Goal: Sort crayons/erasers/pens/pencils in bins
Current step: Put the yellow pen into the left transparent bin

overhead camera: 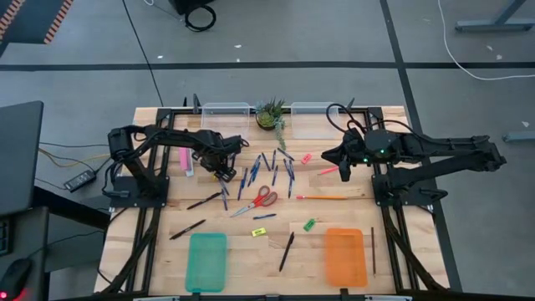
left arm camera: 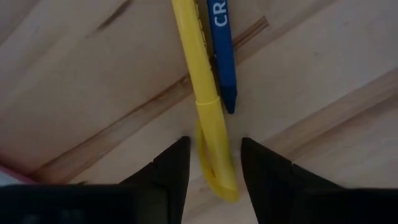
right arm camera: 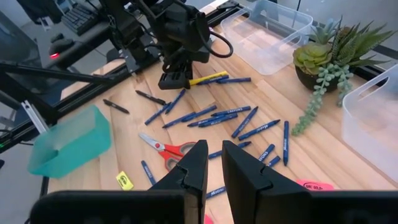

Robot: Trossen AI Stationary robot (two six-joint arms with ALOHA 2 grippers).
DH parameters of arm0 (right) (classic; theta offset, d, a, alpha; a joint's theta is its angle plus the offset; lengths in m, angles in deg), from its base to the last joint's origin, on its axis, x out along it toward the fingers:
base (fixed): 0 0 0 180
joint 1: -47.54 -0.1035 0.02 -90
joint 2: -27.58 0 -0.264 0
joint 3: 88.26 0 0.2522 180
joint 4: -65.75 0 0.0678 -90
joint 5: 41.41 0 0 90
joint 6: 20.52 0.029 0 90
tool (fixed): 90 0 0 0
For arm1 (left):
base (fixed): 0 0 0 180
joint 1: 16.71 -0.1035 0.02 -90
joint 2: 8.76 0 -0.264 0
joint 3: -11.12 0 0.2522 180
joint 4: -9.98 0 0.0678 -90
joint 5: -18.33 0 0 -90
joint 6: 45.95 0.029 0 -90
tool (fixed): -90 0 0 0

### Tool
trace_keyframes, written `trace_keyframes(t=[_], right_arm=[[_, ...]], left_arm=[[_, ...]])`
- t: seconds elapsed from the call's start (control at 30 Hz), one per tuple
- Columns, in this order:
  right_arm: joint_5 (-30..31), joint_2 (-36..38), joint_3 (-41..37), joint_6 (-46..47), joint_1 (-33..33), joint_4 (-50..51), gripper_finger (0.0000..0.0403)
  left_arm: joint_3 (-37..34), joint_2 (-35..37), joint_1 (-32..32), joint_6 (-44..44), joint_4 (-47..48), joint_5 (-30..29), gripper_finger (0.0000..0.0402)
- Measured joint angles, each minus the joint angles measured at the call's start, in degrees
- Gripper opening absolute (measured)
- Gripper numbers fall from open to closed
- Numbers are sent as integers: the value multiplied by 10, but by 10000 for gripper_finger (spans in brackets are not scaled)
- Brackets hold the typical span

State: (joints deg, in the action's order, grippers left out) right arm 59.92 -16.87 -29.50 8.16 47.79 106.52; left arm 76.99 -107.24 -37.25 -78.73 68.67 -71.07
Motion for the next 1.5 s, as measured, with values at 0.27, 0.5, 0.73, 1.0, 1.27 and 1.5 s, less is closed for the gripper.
trace_keyframes(t=[0.27, 0.5, 0.73, 1.0, 1.27, 1.5], right_arm=[[5, 0, 0, -8, 0, 0, 55], [6, 0, 0, -8, 0, 0, 55], [5, 0, 0, -8, 0, 0, 55], [5, 0, 0, -8, 0, -1, 55], [5, 0, 0, -3, 0, -2, 55], [5, 0, 0, -2, 0, -2, 55]], left_arm=[[-1, -1, 0, -11, 2, -5, 97], [-1, -1, -2, -15, 11, -7, 72], [-1, 5, -2, -16, 18, -6, 82], [52, 39, -3, -12, 71, -8, 69], [145, 76, -6, 66, 84, -34, 73], [241, 81, -72, 214, 97, -76, 67]])
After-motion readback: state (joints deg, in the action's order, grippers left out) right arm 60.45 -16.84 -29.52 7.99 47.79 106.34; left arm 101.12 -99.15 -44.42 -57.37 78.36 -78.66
